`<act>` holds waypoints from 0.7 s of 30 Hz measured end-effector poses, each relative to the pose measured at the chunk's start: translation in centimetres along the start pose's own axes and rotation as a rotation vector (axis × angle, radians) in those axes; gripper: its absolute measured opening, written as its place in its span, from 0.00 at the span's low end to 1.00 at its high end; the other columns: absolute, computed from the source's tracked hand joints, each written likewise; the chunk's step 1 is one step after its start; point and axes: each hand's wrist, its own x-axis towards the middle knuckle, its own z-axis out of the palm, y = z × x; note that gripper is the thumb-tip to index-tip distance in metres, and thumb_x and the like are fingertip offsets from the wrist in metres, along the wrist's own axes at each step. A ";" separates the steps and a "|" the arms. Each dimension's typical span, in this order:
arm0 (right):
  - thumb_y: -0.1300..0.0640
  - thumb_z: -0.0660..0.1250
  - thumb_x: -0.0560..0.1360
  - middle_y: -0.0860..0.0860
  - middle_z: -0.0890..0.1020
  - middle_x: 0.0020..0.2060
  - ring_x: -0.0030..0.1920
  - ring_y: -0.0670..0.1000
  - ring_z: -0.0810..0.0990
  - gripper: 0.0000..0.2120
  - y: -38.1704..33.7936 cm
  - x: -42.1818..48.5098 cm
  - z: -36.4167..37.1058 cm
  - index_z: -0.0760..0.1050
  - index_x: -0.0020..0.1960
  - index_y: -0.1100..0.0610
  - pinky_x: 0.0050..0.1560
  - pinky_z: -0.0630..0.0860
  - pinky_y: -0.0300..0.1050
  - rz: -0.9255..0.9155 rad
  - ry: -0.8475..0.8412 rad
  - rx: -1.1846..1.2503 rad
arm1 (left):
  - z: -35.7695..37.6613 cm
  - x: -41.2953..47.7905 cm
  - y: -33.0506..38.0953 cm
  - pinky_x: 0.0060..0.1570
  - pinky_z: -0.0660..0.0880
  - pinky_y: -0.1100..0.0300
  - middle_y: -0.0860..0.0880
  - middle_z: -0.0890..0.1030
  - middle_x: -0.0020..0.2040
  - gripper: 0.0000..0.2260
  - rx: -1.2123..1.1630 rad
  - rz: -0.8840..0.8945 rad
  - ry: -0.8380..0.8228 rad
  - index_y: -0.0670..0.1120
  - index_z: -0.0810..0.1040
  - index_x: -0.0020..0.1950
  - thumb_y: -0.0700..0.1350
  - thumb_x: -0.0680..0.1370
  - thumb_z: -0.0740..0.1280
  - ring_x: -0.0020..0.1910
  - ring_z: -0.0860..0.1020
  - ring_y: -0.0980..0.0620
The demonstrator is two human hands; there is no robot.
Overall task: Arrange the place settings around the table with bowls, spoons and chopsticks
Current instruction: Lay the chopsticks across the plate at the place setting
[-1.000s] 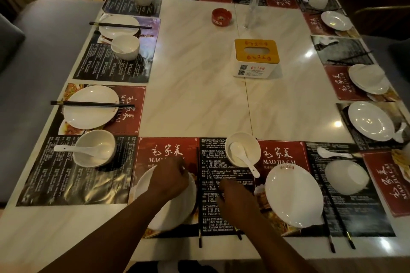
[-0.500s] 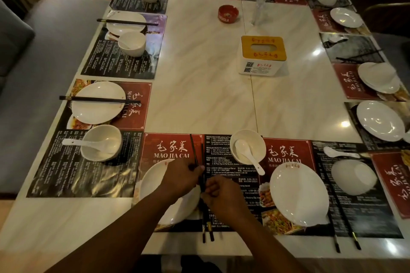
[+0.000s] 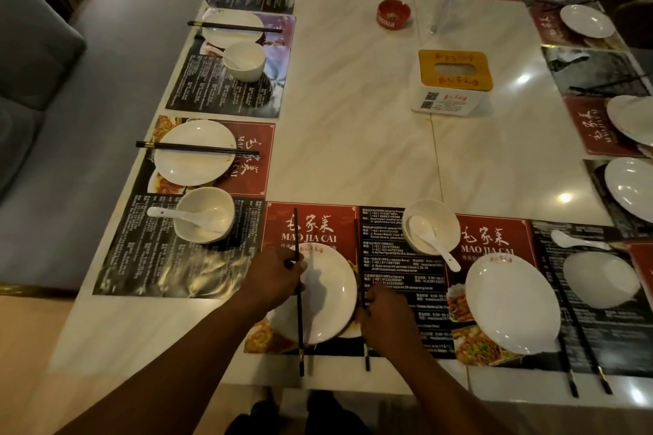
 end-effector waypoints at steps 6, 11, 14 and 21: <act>0.58 0.71 0.74 0.44 0.77 0.36 0.36 0.41 0.75 0.08 -0.5 0.0 -0.3 0.74 0.42 0.50 0.34 0.69 0.31 0.108 0.031 0.013 | -1.2 0.3 -1.1 0.44 0.84 0.50 0.47 0.84 0.44 0.08 0.091 0.048 -0.047 0.44 0.82 0.53 0.36 0.76 0.71 0.38 0.85 0.51; 0.59 0.71 0.74 0.47 0.80 0.38 0.38 0.43 0.79 0.06 -1.3 -0.5 -1.1 0.77 0.49 0.53 0.36 0.72 0.35 0.190 0.101 0.158 | -1.1 1.0 -2.4 0.44 0.83 0.48 0.50 0.85 0.36 0.08 0.147 0.105 -0.003 0.51 0.83 0.37 0.40 0.73 0.75 0.36 0.85 0.53; 0.59 0.72 0.72 0.46 0.80 0.39 0.39 0.44 0.80 0.08 -2.7 -0.9 -1.0 0.75 0.46 0.50 0.40 0.79 0.41 0.184 0.136 0.209 | -0.7 1.4 -2.4 0.43 0.83 0.53 0.51 0.85 0.35 0.04 0.164 0.120 -0.001 0.50 0.84 0.39 0.43 0.74 0.75 0.34 0.84 0.56; 0.57 0.72 0.74 0.46 0.81 0.40 0.39 0.42 0.79 0.07 -4.9 -1.4 1.1 0.75 0.49 0.50 0.33 0.68 0.29 0.151 0.082 0.185 | -0.2 2.4 -2.0 0.46 0.81 0.58 0.53 0.85 0.39 0.03 0.296 0.130 -0.009 0.48 0.86 0.45 0.46 0.76 0.73 0.38 0.83 0.58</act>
